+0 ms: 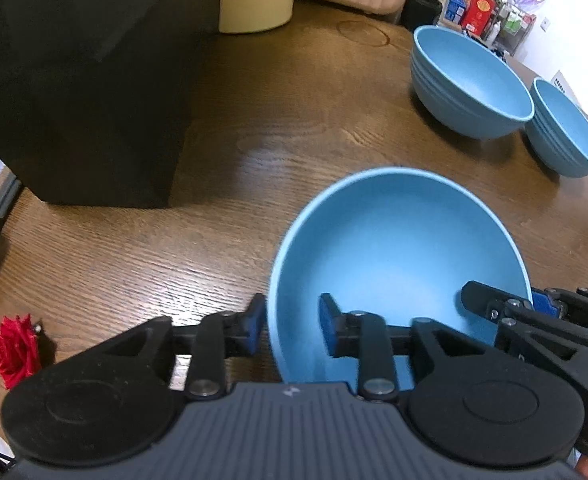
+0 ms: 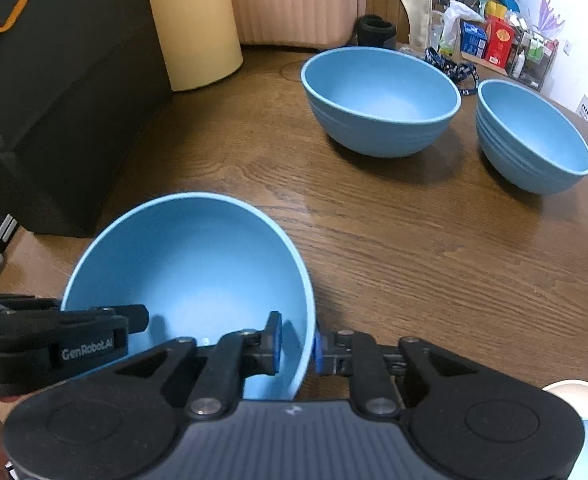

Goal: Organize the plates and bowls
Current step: 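Lower the bowl onto the table and open both grippers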

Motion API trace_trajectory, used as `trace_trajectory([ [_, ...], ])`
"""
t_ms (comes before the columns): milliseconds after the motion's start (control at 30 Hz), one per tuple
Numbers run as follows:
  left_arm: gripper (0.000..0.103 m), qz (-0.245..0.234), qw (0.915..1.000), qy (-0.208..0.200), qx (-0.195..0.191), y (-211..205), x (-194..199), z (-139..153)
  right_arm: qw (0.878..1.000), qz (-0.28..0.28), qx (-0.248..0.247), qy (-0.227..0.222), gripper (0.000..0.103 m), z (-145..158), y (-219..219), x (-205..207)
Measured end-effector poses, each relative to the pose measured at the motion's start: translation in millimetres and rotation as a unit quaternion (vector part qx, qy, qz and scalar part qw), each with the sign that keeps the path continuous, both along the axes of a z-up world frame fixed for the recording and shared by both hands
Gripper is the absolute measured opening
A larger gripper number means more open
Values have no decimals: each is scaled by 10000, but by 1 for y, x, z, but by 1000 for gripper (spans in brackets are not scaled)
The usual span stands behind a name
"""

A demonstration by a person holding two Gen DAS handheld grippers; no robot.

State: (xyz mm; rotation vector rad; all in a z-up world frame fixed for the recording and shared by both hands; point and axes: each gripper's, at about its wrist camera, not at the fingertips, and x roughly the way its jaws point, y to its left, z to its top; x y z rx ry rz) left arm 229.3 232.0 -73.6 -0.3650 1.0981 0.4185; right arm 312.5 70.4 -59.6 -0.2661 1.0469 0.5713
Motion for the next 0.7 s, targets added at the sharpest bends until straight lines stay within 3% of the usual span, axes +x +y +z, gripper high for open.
trace_trajectory([
  [33,44,27,10000,-34,50,1,-1,3,10000,2,23,-18,22,2,-1,-1],
  [100,48,73,9999,-98,103,2,-4,7,9999,-28,50,-110,45,7,-3,-4],
  [300,66,244,9989,-329,242,8,-17,25,9993,-116,122,-333,87,24,-16,-14],
  [433,85,334,9977,-510,298,8,-28,37,9987,-222,102,-440,102,36,-27,-21],
  [533,103,470,9965,-624,300,7,-36,45,9984,-304,71,-471,103,43,-34,-26],
  [700,103,461,9948,-861,294,0,-47,59,9970,-425,-1,-653,103,57,-45,-33],
])
